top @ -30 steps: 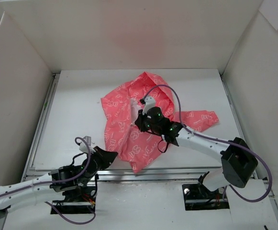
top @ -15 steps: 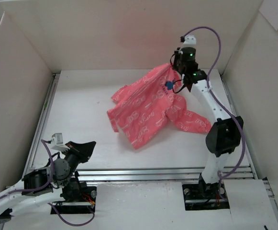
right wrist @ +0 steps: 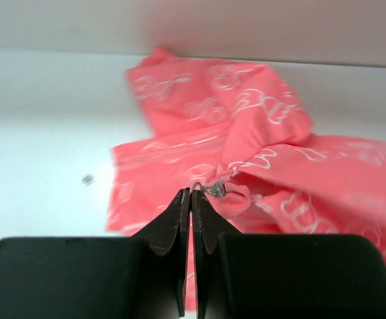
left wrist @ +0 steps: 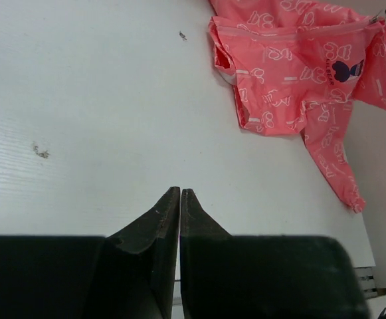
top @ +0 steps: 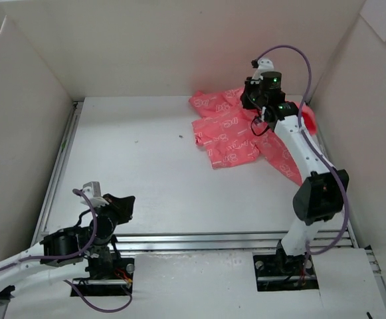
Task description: Zip up the jacket
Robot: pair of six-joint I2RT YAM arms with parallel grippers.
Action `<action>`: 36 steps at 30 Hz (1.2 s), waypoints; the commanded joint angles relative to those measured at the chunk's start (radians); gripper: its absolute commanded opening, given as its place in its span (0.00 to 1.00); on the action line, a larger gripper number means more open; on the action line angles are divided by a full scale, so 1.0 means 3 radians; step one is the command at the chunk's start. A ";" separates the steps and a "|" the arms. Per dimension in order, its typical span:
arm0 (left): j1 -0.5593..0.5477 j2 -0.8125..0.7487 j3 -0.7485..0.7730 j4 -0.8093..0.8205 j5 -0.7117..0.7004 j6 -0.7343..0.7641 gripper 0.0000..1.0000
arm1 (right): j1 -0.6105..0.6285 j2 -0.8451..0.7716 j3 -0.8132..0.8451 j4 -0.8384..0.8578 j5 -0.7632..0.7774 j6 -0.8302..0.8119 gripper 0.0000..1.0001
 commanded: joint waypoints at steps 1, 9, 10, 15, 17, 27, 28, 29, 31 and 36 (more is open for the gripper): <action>-0.0007 0.0214 0.0236 0.0165 -0.0135 0.0070 0.03 | 0.0196 -0.0713 -0.0040 0.0377 -0.0558 -0.0083 0.00; -0.0007 0.0388 0.0522 0.0160 -0.0406 0.0304 0.48 | 0.0294 -0.1368 -0.0079 0.0141 -0.0524 0.0131 0.55; -0.0007 0.0403 0.0568 0.0160 -0.0421 0.0340 0.52 | 0.0294 -0.1435 -0.0157 0.0151 -0.0153 0.0177 0.70; -0.0007 0.0531 0.0656 0.0033 -0.0417 0.0330 0.72 | 0.0294 -0.1680 -0.0422 -0.0241 0.0606 0.0453 0.98; -0.0007 0.0572 0.0661 0.0022 -0.0366 0.0325 0.74 | 0.0289 -0.1920 -0.0611 -0.0227 0.0663 0.0540 0.98; 0.0023 0.0674 0.0799 0.0084 -0.0238 0.0555 0.79 | 0.0319 -0.3479 -0.2661 0.0126 0.0285 0.1088 0.98; 0.0024 0.0669 0.0804 0.0063 -0.0237 0.0560 0.79 | 0.0319 -0.3734 -0.2774 0.0075 0.0311 0.1113 0.98; 0.0024 0.0669 0.0809 0.0048 -0.0237 0.0565 0.79 | 0.0329 -0.3863 -0.2942 -0.0067 0.0316 0.1129 0.98; 0.0024 0.0634 0.0840 0.0033 -0.0232 0.0586 0.79 | 0.0330 -0.4184 -0.3026 -0.0246 0.0525 0.1124 0.98; 0.0024 0.0552 0.0774 0.0303 -0.0192 0.0856 0.78 | 0.0330 -0.4575 -0.3000 -0.0631 0.1103 0.1017 0.98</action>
